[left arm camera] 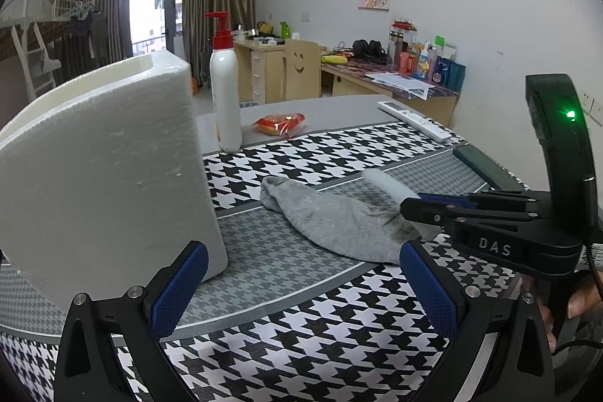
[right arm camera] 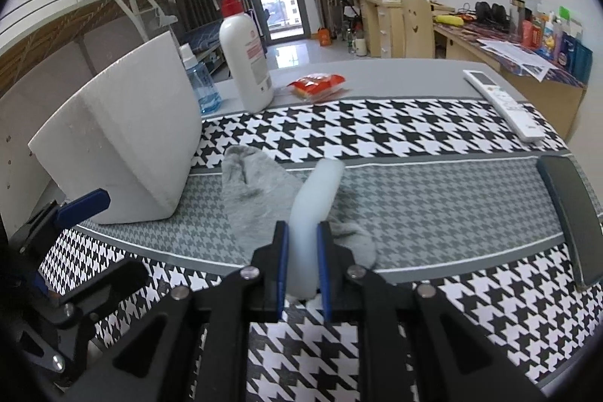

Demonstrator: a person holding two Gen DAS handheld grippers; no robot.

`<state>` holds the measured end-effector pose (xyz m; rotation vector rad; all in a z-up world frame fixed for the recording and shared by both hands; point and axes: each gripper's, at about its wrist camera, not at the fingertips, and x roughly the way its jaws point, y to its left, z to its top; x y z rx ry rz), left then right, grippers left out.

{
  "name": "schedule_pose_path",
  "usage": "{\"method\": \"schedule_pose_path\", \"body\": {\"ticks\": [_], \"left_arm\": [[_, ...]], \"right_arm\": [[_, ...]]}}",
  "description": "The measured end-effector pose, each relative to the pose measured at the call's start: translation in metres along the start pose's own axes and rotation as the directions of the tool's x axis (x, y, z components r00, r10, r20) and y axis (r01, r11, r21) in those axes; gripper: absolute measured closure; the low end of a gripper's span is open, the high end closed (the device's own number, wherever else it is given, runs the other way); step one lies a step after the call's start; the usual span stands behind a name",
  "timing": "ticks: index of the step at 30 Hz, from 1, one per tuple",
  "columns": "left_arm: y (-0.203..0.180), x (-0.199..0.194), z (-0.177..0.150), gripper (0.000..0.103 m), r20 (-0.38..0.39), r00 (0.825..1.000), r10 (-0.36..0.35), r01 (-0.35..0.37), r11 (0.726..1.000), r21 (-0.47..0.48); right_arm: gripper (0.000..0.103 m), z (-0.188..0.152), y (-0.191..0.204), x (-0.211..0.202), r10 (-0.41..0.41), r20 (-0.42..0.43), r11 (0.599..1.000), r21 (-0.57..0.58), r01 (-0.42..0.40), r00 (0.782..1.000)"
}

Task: Organize soft objects
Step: 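Close the left gripper on the grey sock while the right gripper holds the roll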

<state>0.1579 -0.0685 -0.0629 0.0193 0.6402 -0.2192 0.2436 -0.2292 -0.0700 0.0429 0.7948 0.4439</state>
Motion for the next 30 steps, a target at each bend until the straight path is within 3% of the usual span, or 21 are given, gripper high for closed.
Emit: {"method": "schedule_pose_path", "body": {"ticks": [15, 30], "left_arm": [[-0.029, 0.018, 0.013, 0.001, -0.01, 0.998, 0.06, -0.06, 0.998, 0.007], [-0.049, 0.053, 0.019, 0.001, -0.087, 0.992, 0.089, -0.087, 0.996, 0.029]], "right_arm": [[0.085, -0.007, -0.031, -0.021, -0.017, 0.05, 0.999, 0.051, 0.015, 0.999], [0.085, -0.015, -0.055, -0.036, -0.03, 0.074, 0.995, 0.101, 0.022, 0.997]]}}
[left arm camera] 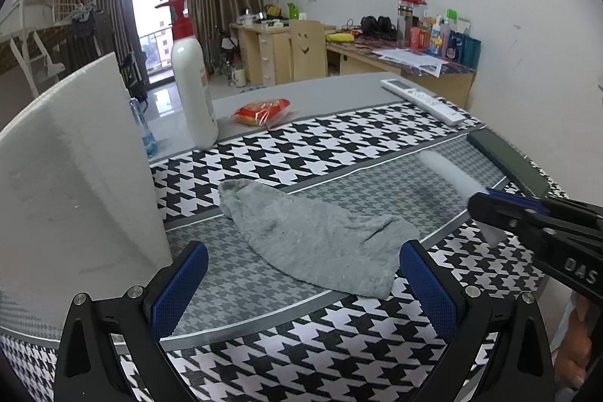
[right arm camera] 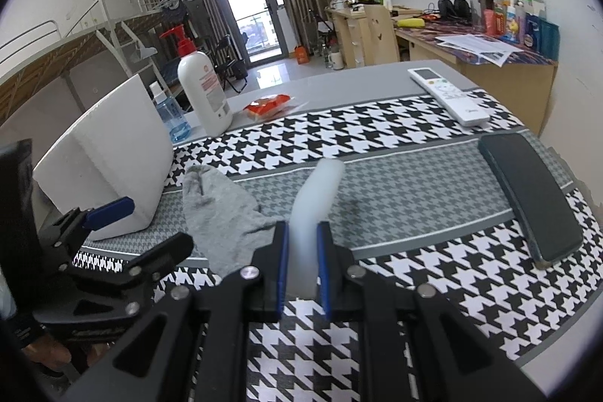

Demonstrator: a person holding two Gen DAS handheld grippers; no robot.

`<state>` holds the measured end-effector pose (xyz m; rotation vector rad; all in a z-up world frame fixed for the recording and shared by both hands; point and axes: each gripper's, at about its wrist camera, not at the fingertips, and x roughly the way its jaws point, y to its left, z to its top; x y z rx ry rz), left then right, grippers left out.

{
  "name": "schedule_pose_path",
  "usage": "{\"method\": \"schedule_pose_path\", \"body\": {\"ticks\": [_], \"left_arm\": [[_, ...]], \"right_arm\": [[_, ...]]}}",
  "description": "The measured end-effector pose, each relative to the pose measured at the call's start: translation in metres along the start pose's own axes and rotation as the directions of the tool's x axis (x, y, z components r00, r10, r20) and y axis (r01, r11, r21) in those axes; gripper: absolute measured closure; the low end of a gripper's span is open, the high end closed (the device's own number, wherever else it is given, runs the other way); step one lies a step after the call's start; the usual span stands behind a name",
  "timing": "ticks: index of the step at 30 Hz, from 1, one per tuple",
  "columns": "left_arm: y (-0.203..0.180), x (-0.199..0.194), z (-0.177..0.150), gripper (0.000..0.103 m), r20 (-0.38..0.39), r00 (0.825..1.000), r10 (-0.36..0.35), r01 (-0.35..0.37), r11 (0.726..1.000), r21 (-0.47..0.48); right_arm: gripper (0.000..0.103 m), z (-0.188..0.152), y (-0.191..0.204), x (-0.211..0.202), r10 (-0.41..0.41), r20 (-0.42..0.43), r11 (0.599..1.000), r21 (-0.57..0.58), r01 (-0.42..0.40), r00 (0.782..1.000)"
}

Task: Organize soft objects
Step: 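Close the left gripper on the grey sock while the right gripper holds the roll, then lift and carry the grey sock and white roll over the foam box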

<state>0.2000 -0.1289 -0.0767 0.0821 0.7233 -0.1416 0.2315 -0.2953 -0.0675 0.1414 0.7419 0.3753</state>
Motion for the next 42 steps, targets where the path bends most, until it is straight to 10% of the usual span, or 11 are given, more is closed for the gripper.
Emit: {"method": "schedule_pose_path", "body": {"ticks": [20, 42], "left_arm": [[-0.011, 0.048, 0.005, 0.027, -0.123, 0.992, -0.003, 0.005, 1.0, 0.02], [-0.008, 0.045, 0.001, 0.095, -0.126, 0.99, -0.064, 0.069, 0.997, 0.034]], "right_arm": [[0.085, -0.002, -0.015, -0.004, -0.002, 0.004, 0.999, 0.032, 0.002, 1.0], [0.085, -0.001, -0.011, -0.01, -0.012, 0.017, 1.0, 0.025, 0.012, 1.0]]}}
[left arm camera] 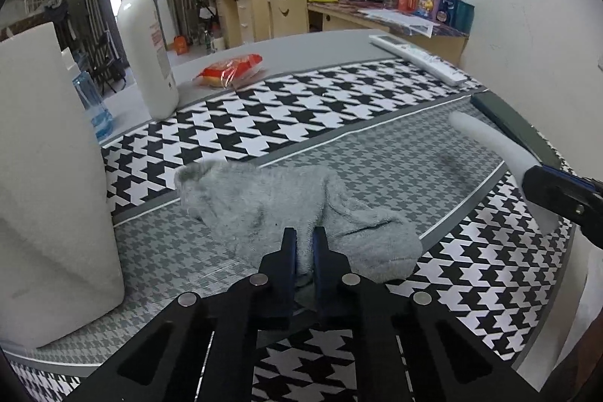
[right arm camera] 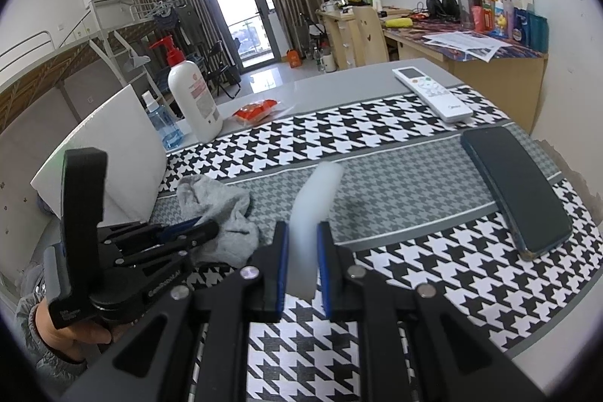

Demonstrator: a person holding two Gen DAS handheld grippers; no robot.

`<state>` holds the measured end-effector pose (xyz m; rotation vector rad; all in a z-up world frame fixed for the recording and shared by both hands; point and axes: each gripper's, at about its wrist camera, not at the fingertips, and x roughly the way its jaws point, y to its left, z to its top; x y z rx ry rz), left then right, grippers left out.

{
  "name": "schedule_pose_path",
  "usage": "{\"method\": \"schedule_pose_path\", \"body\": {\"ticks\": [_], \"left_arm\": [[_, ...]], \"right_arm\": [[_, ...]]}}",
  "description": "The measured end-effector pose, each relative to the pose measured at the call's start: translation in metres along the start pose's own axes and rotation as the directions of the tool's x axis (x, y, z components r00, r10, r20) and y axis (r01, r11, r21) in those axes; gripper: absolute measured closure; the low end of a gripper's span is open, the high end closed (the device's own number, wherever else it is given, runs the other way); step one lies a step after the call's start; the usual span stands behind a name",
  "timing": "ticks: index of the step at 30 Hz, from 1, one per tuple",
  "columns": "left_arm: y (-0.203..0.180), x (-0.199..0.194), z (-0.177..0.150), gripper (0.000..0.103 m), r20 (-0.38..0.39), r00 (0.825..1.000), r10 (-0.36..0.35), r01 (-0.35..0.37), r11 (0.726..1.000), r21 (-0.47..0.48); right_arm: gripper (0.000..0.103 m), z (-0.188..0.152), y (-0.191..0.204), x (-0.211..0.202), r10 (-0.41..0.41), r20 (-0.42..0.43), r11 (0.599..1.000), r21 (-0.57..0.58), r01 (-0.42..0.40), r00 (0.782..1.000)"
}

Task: Organize soft objects
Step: 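Lift and carry the grey sock and white roll over the foam box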

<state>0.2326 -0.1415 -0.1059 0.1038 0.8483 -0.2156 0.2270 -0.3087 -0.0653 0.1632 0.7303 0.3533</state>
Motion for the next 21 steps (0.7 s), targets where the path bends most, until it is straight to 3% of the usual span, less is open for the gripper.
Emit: {"method": "schedule_pose_path", "body": {"ticks": [12, 21], "left_arm": [[0.012, -0.059, 0.004, 0.095, 0.161, 0.987, 0.023, -0.024, 1.0, 0.007], [0.02, -0.084, 0.004, 0.095, 0.232, 0.972, 0.043, -0.04, 0.999, -0.018]], "right_arm": [[0.085, 0.009, 0.018, -0.009, -0.006, 0.026, 0.999, -0.037, 0.007, 1.0], [0.085, 0.012, 0.032, -0.016, -0.001, 0.045, 0.998, -0.059, 0.004, 0.999]]}}
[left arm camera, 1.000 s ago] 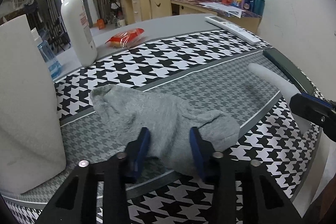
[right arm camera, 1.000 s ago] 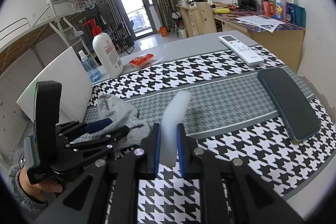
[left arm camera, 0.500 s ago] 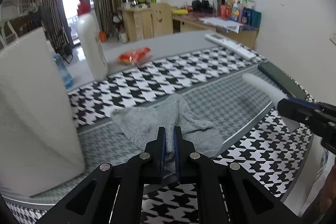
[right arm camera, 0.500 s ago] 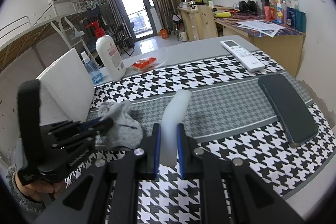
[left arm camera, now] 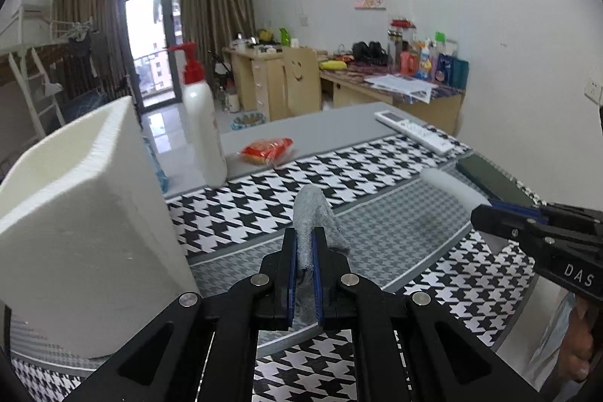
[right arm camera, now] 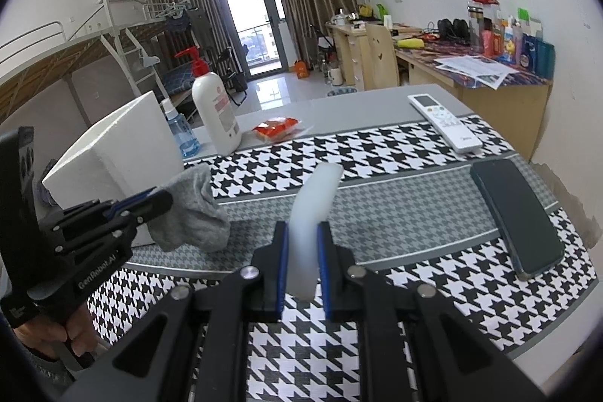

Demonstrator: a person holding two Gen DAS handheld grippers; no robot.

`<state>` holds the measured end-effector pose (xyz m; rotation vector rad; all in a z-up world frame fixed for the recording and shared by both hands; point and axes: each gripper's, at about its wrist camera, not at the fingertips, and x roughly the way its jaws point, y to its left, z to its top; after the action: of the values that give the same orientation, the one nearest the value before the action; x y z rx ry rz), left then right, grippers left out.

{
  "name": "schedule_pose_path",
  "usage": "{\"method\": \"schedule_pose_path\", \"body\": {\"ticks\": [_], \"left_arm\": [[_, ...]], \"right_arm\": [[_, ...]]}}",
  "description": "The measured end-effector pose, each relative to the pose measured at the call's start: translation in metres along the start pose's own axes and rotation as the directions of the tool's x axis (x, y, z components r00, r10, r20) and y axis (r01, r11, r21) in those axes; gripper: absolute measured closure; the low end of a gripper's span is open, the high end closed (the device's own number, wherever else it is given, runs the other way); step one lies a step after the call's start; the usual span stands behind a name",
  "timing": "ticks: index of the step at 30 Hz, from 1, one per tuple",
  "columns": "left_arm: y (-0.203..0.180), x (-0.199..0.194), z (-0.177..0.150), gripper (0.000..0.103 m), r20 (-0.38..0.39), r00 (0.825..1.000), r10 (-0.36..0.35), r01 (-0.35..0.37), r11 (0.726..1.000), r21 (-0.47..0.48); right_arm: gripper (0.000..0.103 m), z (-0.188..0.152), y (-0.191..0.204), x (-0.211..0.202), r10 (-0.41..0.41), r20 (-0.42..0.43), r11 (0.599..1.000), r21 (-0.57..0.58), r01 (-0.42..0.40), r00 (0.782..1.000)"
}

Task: Organize soft objects
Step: 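Lift and carry the grey sock and white roll over the foam box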

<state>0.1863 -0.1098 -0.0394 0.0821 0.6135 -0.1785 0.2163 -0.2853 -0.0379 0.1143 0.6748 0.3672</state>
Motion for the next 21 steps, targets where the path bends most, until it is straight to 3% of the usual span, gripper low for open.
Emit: {"method": "schedule_pose_path", "body": {"ticks": [21], "left_arm": [[0.014, -0.036, 0.025, 0.095, 0.09, 0.995, 0.03, -0.03, 1.0, -0.007]], "right_arm": [[0.085, 0.026, 0.023, -0.015, 0.004, 0.06, 0.999, -0.039, -0.002, 0.998]]}}
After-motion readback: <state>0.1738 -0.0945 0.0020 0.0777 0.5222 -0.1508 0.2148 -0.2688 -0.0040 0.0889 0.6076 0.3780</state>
